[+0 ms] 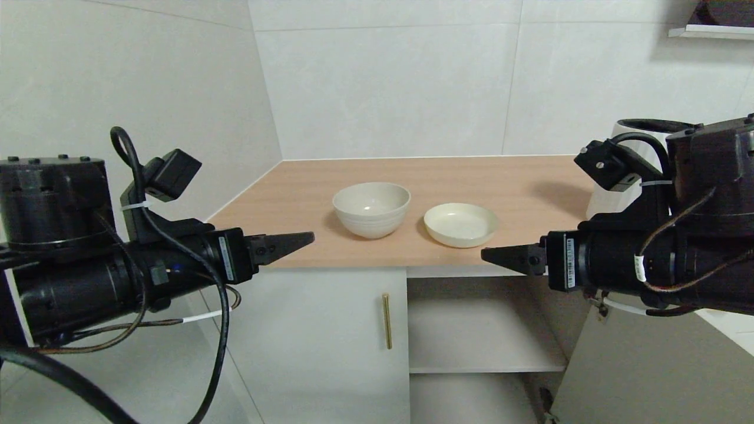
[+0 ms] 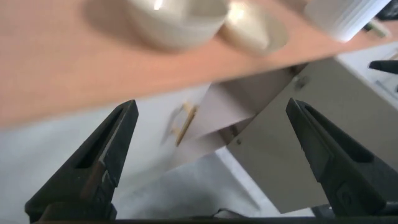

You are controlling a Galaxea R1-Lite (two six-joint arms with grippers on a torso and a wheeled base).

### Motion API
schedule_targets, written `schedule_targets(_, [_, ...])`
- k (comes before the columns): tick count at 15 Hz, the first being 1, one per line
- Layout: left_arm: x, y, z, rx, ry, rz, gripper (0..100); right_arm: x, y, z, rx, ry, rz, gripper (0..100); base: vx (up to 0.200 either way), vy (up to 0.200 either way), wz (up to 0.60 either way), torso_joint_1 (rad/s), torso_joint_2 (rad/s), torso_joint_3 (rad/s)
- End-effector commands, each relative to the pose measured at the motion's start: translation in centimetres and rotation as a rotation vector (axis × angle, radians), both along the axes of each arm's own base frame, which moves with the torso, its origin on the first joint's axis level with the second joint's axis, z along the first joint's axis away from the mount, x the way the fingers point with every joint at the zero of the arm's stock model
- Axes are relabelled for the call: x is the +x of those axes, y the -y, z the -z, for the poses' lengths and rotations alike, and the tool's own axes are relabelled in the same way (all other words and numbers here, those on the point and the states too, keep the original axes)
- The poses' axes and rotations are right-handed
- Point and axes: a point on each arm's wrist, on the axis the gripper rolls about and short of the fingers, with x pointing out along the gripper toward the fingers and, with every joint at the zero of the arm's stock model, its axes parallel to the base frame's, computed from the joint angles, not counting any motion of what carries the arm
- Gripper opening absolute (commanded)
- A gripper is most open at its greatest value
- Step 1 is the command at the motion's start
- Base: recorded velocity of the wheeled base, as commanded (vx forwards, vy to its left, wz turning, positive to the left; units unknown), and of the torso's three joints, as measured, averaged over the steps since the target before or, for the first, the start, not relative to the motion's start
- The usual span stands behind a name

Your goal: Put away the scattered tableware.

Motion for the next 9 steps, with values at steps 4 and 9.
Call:
schedule_targets(4, [5.3,1.7,-2.4,-0.018,0.057,0.006,100,1.3,0.3,0.2,0.007,0.024,0.015,100,0.0,0.0,0.0,0.204,-0.49,-0.285])
schedule_targets(9, [8.0,2.4,-1.7,-0.006,0.033,-0.047,100,6.0,0.2,1.2,0.045,0.146,0.014,100,0.0,0.0,0.0,0.106,-0.24,-0.143])
